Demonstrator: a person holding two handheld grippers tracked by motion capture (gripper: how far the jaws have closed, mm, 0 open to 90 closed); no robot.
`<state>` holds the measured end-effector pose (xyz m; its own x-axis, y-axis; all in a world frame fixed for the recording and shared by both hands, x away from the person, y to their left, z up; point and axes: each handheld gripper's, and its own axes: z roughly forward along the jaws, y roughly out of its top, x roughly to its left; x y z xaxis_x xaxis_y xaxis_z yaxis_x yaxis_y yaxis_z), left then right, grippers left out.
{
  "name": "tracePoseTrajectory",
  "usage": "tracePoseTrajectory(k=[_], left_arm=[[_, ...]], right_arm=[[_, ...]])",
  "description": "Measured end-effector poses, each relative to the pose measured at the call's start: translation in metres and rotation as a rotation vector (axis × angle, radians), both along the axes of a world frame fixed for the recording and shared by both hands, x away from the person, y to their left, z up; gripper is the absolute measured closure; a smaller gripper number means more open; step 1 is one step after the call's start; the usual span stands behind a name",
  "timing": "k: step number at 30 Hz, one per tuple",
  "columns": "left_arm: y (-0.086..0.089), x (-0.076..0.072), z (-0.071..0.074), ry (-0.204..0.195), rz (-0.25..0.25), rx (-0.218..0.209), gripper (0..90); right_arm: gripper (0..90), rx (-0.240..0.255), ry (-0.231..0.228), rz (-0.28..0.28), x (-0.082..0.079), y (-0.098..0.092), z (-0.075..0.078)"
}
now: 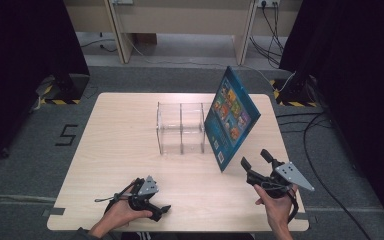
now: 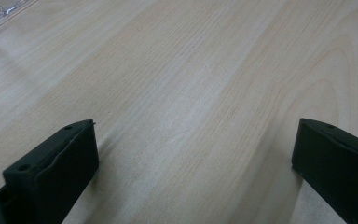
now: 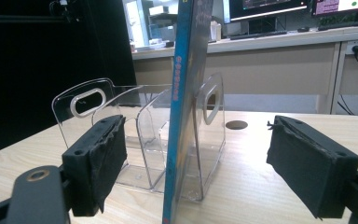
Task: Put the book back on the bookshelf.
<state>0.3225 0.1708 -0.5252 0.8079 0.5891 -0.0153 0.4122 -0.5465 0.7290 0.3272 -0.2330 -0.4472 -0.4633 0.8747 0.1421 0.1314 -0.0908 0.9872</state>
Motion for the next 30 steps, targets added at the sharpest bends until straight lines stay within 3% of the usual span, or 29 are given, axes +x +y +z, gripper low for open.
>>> tracePoseTrajectory(k=[14, 30], left_arm=[[0.0, 0.0, 0.0, 0.0, -0.002, 0.001, 0.0], [0.0, -0.001, 0.0, -0.001, -0.003, 0.001, 0.0]], right_arm=[[19.2, 0.001, 0.005, -0.005, -0.008, -0.01, -0.005], [18.2, -0.012, 0.041, 0.018, -0.023, -0.017, -0.011]])
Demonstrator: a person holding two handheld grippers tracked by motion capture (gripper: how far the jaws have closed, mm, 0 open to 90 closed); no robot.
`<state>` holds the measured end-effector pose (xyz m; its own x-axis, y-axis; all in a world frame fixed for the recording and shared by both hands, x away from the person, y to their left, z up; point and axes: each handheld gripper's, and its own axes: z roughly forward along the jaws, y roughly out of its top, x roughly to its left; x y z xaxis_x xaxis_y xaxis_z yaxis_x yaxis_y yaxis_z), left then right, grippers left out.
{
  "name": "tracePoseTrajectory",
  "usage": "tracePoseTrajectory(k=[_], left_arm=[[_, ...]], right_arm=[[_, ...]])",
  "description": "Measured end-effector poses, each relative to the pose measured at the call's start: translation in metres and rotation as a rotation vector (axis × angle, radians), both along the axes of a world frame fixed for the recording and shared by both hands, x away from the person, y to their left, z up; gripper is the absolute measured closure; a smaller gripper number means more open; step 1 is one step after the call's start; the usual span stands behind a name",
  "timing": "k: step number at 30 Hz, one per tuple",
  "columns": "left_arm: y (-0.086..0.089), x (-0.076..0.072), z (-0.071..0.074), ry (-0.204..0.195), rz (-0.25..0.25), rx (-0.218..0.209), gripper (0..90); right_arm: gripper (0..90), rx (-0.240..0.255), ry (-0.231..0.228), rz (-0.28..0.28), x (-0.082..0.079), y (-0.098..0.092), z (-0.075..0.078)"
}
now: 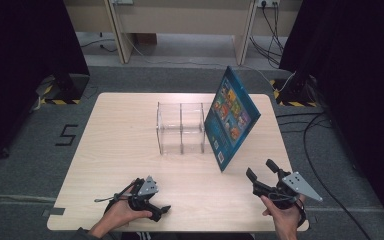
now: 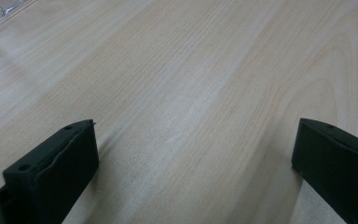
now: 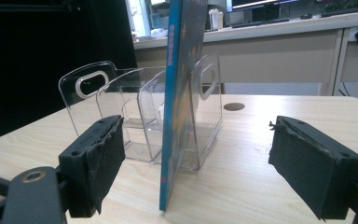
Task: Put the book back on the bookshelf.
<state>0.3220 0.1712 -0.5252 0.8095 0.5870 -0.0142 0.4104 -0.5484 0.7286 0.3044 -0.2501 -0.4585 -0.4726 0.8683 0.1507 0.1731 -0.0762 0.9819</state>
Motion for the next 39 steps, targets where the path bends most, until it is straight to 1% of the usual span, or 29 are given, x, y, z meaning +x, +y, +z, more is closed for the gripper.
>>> tracePoseTrajectory(k=[5, 8, 10, 12, 15, 17, 20, 30, 33, 39], left_arm=[[0.0, 0.0, 0.0, 0.0, 0.0, 0.0, 0.0], [0.0, 0.0, 0.0, -0.001, 0.0, 0.001, 0.0], [0.0, 0.0, 0.0, 0.0, 0.0, 0.001, 0.0], [0.0, 0.0, 0.0, 0.0, 0.0, 0.0, 0.0], [0.0, 0.0, 0.0, 0.0, 0.0, 0.0, 0.0], [0.0, 0.0, 0.0, 0.0, -0.001, 0.0, 0.0], [0.0, 0.0, 0.0, -0.001, 0.0, 0.0, 0.0], [0.0, 0.0, 0.0, 0.0, 0.0, 0.0, 0.0], [0.0, 0.0, 0.0, -0.001, 0.0, 0.0, 0.0], [0.0, 0.0, 0.0, 0.0, 0.0, 0.0, 0.0]], right_arm=[[18.2, -0.014, 0.005, 0.004, -0.005, -0.002, -0.001], [18.2, -0.013, 0.008, 0.006, -0.007, -0.003, -0.002], [18.2, -0.009, 0.021, 0.011, -0.01, -0.005, -0.003], [18.2, -0.009, 0.024, 0.012, -0.01, -0.006, -0.004], [18.2, -0.019, 0.029, 0.011, -0.013, -0.008, -0.004], [18.2, -0.049, 0.029, 0.016, -0.016, -0.009, -0.005], [18.1, -0.066, 0.033, 0.026, -0.019, -0.009, -0.006], [16.0, -0.053, 0.066, 0.026, -0.023, -0.014, -0.008], [16.0, -0.073, 0.069, 0.036, -0.024, -0.015, -0.01], [16.3, -0.104, 0.104, 0.08, -0.025, -0.013, -0.014]])
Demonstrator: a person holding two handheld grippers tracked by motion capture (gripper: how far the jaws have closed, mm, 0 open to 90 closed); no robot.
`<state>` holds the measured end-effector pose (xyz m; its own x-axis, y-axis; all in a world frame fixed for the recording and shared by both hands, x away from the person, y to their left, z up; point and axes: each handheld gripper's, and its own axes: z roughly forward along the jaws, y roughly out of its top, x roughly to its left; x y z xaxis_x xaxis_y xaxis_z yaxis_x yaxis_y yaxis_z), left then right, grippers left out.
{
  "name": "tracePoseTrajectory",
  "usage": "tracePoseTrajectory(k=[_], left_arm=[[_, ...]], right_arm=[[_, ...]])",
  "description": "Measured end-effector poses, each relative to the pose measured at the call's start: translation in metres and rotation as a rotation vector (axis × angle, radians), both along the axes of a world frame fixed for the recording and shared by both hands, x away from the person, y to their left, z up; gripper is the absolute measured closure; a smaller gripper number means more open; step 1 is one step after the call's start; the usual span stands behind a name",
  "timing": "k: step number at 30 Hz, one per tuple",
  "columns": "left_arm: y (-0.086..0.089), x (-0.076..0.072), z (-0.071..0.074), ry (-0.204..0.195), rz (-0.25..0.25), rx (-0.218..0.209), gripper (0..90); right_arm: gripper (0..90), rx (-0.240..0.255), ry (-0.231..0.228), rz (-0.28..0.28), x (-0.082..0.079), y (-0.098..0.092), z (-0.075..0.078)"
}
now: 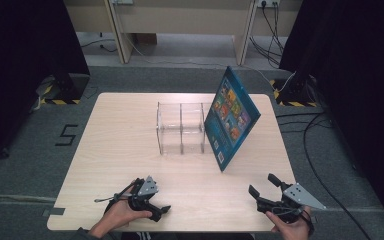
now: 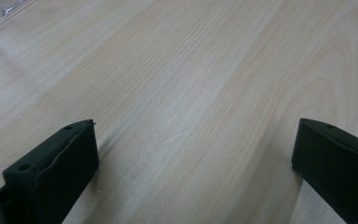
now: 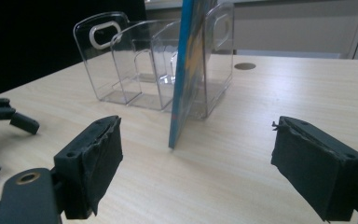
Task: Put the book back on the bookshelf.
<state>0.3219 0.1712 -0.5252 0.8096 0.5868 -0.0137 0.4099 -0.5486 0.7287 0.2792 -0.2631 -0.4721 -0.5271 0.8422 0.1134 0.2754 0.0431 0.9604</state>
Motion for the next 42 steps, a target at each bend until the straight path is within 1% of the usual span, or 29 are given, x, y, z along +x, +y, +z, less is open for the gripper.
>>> tracePoseTrajectory(k=[1, 2, 3, 4, 6, 7, 9, 10, 13, 17, 19, 20, 21, 22, 23, 24, 25, 26, 28, 29, 31, 32, 33, 38, 39, 40, 42], left_arm=[[0.0, 0.0, 0.0, 0.0, 0.0, 0.0, 0.0], [0.0, 0.0, 0.0, 0.0, 0.0, 0.0, 0.0], [0.0, 0.0, 0.0, 0.0, 0.0, 0.0, 0.0], [0.0, 0.0, 0.0, 0.0, 0.0, 0.0, 0.0], [0.0, 0.0, 0.0, 0.0, -0.001, -0.001, 0.0], [0.0, 0.0, 0.0, 0.0, -0.001, -0.001, 0.0], [0.0, 0.0, 0.0, 0.0, 0.0, 0.0, 0.0], [0.0, 0.0, 0.0, 0.0, 0.0, 0.0, 0.0], [0.0, 0.0, 0.0, 0.0, 0.0, 0.0, 0.0], [0.0, 0.0, 0.0, 0.0, 0.0, 0.0, 0.0], [0.0, 0.0, 0.0, 0.0, -0.001, -0.001, 0.0], [0.0, 0.0, 0.0, 0.0, 0.0, 0.0, 0.0], [0.0, 0.0, 0.0, 0.0, 0.0, 0.0, 0.0], [0.0, 0.0, 0.0, 0.0, 0.001, 0.0, 0.0], [0.0, 0.0, 0.0, 0.0, 0.0, -0.001, 0.0], [0.0, 0.0, 0.0, 0.0, 0.0, -0.001, 0.0], [0.0, 0.0, 0.0, 0.0, 0.0, -0.001, 0.0], [0.0, 0.0, 0.0, 0.0, 0.001, 0.0, 0.0], [0.0, 0.0, 0.0, 0.0, 0.0, 0.0, 0.0], [0.0, 0.0, 0.0, 0.0, 0.0, -0.001, 0.0], [0.0, 0.0, 0.0, 0.0, -0.001, -0.001, 0.0], [0.0, 0.0, 0.0, 0.002, -0.001, 0.001, 0.0], [0.0, 0.0, 0.0, 0.002, -0.001, 0.001, 0.0], [0.0, 0.0, 0.0, 0.0, 0.0, -0.001, 0.0], [0.0, 0.0, 0.0, 0.001, -0.001, 0.001, 0.0], [0.0, 0.0, 0.0, 0.0, 0.0, -0.001, 0.0], [0.0, 0.0, 0.0, 0.002, -0.001, 0.0, 0.0]], right_arm=[[16.3, 0.0, 0.0, 0.0, 0.0, 0.0, 0.0], [16.9, -0.019, 0.002, 0.012, -0.001, 0.001, -0.001], [16.9, -0.019, 0.002, 0.012, -0.001, 0.001, -0.001], [17.0, -0.036, 0.008, 0.022, -0.002, 0.001, -0.002], [18.2, -0.043, 0.015, 0.026, -0.002, 0.0, -0.003], [18.2, -0.043, 0.024, 0.025, -0.003, 0.0, -0.004], [18.5, -0.046, 0.026, 0.026, -0.003, -0.001, -0.004], [18.4, -0.047, 0.048, 0.021, -0.004, -0.002, -0.005], [19.7, -0.045, 0.068, 0.028, -0.004, -0.005, -0.007], [20.7, -0.036, 0.065, 0.019, -0.005, -0.006, -0.008], [19.7, -0.033, 0.073, 0.021, -0.006, -0.007, -0.01], [19.2, -0.045, 0.084, 0.016, -0.006, -0.007, -0.011], [19.2, -0.045, 0.084, 0.016, -0.006, -0.007, -0.011], [15.4, -0.06, 0.12, 0.008, -0.005, -0.008, -0.014], [16.7, -0.061, 0.144, 0.007, -0.005, -0.008, -0.016], [18.6, -0.065, 0.158, 0.015, -0.005, -0.008, -0.017], [18.6, -0.065, 0.158, 0.015, -0.005, -0.008, -0.017], [19.3, -0.091, 0.162, 0.025, -0.005, -0.008, -0.018], [18.0, -0.101, 0.167, 0.025, -0.005, -0.007, -0.019], [16.3, -0.113, 0.188, 0.021, -0.005, -0.007, -0.021], [15.9, -0.118, 0.193, 0.021, -0.005, -0.007, -0.021], [15.9, -0.127, 0.21, 0.025, -0.004, -0.009, -0.023], [16.0, -0.126, 0.217, 0.026, -0.005, -0.009, -0.024], [16.0, -0.144, 0.234, 0.039, -0.005, -0.009, -0.025], [16.0, -0.156, 0.235, 0.041, -0.005, -0.009, -0.026], [16.0, -0.153, 0.25, 0.042, -0.006, -0.009, -0.027], [16.1, -0.166, 0.256, 0.046, -0.006, -0.01, -0.028]])
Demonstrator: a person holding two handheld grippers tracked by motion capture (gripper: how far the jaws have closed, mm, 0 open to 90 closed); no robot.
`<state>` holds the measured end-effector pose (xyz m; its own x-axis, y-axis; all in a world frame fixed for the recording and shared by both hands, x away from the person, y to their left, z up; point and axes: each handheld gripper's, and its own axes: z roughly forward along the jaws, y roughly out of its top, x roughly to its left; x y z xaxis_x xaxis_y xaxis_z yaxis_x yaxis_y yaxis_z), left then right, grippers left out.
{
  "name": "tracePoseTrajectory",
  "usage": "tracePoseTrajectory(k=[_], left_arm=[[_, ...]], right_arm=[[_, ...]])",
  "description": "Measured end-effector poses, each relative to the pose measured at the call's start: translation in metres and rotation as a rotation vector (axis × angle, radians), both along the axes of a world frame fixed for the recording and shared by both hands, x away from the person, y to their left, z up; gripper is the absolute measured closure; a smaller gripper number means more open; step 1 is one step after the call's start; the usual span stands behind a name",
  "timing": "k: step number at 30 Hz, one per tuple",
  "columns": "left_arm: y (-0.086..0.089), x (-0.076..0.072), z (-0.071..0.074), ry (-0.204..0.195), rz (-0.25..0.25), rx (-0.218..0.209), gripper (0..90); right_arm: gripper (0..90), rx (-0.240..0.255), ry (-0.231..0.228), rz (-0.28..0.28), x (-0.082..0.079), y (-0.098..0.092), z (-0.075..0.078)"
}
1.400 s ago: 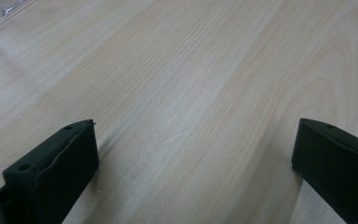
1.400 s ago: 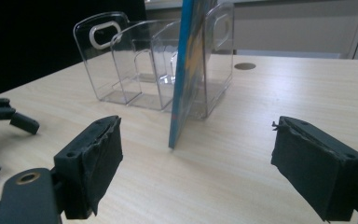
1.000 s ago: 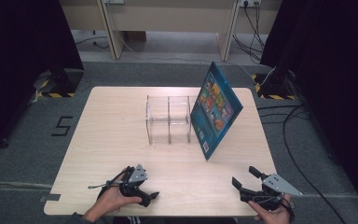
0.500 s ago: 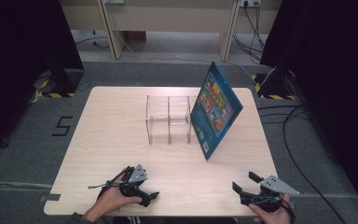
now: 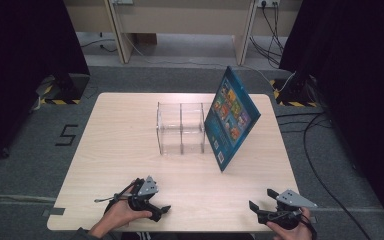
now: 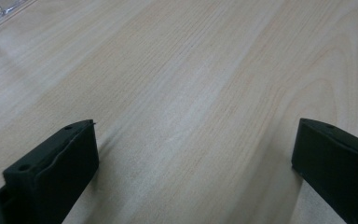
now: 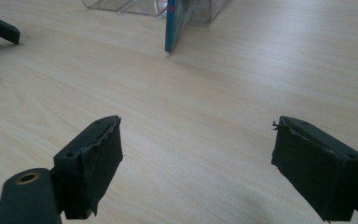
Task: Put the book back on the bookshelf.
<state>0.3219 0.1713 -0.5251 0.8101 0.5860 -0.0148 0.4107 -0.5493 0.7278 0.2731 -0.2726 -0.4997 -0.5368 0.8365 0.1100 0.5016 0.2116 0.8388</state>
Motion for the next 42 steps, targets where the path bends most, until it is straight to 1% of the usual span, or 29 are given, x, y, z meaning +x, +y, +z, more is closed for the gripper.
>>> tracePoseTrajectory(k=[5, 7, 11, 12, 15, 16, 17, 19, 20, 21, 22, 25, 27, 34, 42], left_arm=[[0.0, 0.0, 0.0, 0.0, 0.001, 0.0, 0.0], [0.0, 0.0, 0.0, 0.0, 0.001, 0.0, 0.0], [0.0, 0.0, 0.0, 0.0, 0.001, 0.0, 0.0], [0.0, 0.0, 0.0, 0.0, 0.001, 0.0, 0.0], [0.0, 0.0, 0.0, -0.001, 0.002, -0.001, 0.0], [0.0, -0.001, 0.0, -0.001, 0.002, -0.001, 0.0], [0.0, -0.001, 0.0, -0.002, 0.001, -0.001, 0.0], [0.0, -0.001, 0.0, -0.001, 0.0, -0.001, 0.0], [0.0, -0.001, 0.0, -0.001, 0.001, -0.002, 0.0], [0.0, -0.001, 0.0, -0.001, 0.001, -0.002, 0.0], [0.0, -0.001, 0.0, 0.0, 0.0, -0.001, 0.0], [0.0, -0.001, 0.0, -0.001, -0.001, 0.0, 0.0], [0.0, -0.001, 0.0, -0.001, -0.001, 0.0, 0.0], [0.0, -0.001, 0.0, 0.0, -0.002, 0.001, 0.0], [0.0, -0.001, 0.0, -0.001, -0.001, 0.0, 0.0]], right_arm=[[16.8, -0.028, 0.034, -0.002, -0.002, 0.0, -0.002], [18.5, -0.043, 0.041, -0.002, -0.002, -0.001, -0.003], [17.4, -0.063, 0.057, 0.004, -0.003, -0.001, -0.005], [17.7, -0.076, 0.082, 0.004, -0.003, -0.001, -0.007], [18.2, -0.088, 0.096, 0.003, -0.003, -0.001, -0.008], [18.7, -0.093, 0.108, 0.002, -0.003, -0.001, -0.009], [19.7, -0.115, 0.117, -0.002, -0.003, 0.0, -0.01], [19.8, -0.132, 0.123, -0.002, -0.003, 0.0, -0.011], [20.2, -0.138, 0.133, -0.004, -0.003, 0.0, -0.011], [20.2, -0.138, 0.133, -0.004, -0.003, 0.0, -0.011], [21.4, -0.16, 0.149, -0.005, -0.002, 0.0, -0.013], [22.0, -0.191, 0.14, -0.012, -0.002, 0.0, -0.014], [21.5, -0.215, 0.125, -0.012, -0.002, 0.0, -0.015], [21.0, -0.208, 0.115, -0.013, -0.003, -0.001, -0.016], [20.2, -0.207, 0.118, -0.017, -0.003, 0.0, -0.016]])
